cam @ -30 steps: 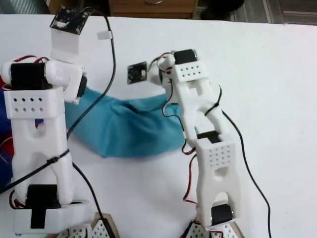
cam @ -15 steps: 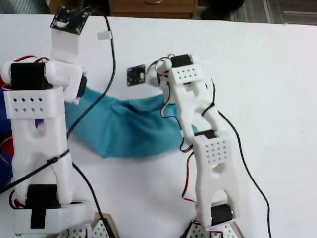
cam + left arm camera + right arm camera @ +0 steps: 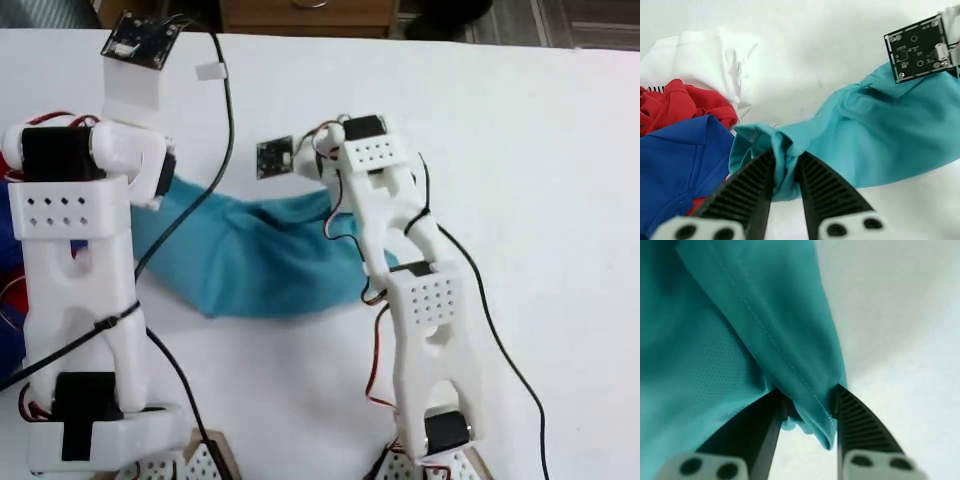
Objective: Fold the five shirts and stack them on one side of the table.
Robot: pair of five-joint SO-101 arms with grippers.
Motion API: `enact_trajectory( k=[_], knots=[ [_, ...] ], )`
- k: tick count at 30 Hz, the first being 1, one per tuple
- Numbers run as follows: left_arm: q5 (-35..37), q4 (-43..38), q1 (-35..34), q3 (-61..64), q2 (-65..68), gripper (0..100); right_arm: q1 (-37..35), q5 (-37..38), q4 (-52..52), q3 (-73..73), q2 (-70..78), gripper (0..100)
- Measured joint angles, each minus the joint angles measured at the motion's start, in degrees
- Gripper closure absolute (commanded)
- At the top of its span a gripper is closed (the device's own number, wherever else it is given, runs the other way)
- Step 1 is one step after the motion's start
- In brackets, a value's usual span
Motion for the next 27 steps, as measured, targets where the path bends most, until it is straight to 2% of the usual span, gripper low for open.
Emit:
enact_trajectory(
  k=[5, 9, 16, 23, 27],
  knots=[
    [0.0, 0.0, 0.0, 0.0, 0.0, 97, 0.0, -0.4, 0.0, -1.9, 0.3, 97.6],
    [0.0, 0.0, 0.0, 0.0, 0.0, 97, 1.5, -4.4, 0.7, -8.3, 0.3, 97.8],
    [0.0, 0.0, 0.0, 0.0, 0.0, 97, 3.8, -5.1, 11.9, -20.5, -0.1, 97.8],
    [0.0, 0.0, 0.1, 0.0, 0.0, 97, 3.2, -6.0, 16.5, -20.0, -0.1, 97.8],
    [0.0, 0.0, 0.1, 0.0, 0.0, 97, 3.2, -10.5, 16.5, -21.4, -0.1, 97.8]
  ],
)
